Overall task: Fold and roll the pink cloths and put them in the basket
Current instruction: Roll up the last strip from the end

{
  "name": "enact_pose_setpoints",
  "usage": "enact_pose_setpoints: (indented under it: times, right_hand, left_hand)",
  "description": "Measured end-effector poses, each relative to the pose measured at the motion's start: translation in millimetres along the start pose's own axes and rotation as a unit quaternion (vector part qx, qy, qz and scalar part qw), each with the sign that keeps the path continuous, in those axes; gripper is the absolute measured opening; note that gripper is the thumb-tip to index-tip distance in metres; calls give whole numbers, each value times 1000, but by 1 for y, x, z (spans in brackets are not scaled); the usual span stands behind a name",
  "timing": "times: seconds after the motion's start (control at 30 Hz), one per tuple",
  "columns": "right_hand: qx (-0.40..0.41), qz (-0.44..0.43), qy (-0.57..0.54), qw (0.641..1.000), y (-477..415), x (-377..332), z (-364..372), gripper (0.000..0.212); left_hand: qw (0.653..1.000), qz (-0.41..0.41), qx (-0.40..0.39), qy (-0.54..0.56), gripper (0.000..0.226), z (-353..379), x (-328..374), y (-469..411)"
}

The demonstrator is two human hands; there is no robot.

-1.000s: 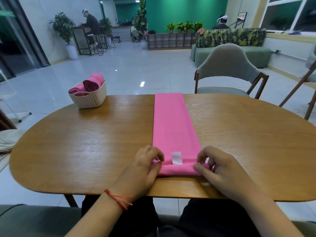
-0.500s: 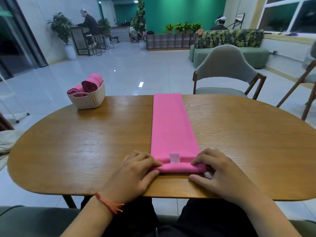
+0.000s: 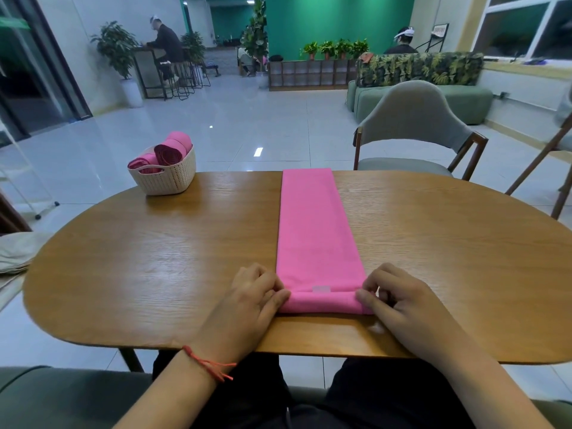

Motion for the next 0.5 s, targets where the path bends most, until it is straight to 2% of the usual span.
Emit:
enact_pose_setpoints:
  times: [0.1,0.27,0.37,0.5]
  right_hand:
    - [22,-3,-1,1000,0,1,-2,16]
    - [4,-108,44,993,6,-13,0,9]
    - [-23,-96,83,992,5,-7,6,24]
    - [-1,-36,47,998,0,2,3,19]
  left_hand:
    - [1000,20,-23,5,13,-3,2,1]
    - [998,25,-65,-1,25,1,-5,3]
    - [998,0,-63,-19,35,7,-13,2]
    - [996,-16,-64,-65,51,15,-17,0]
Point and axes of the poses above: each hand's wrist, its own y-axis away from the middle knuckle, its own z-axis out of the palm, x = y × z, the point moved 9 cm from there along -y, towards the middle knuckle, and after that the axes turned 9 degrees about x, right-handed, at the moved point
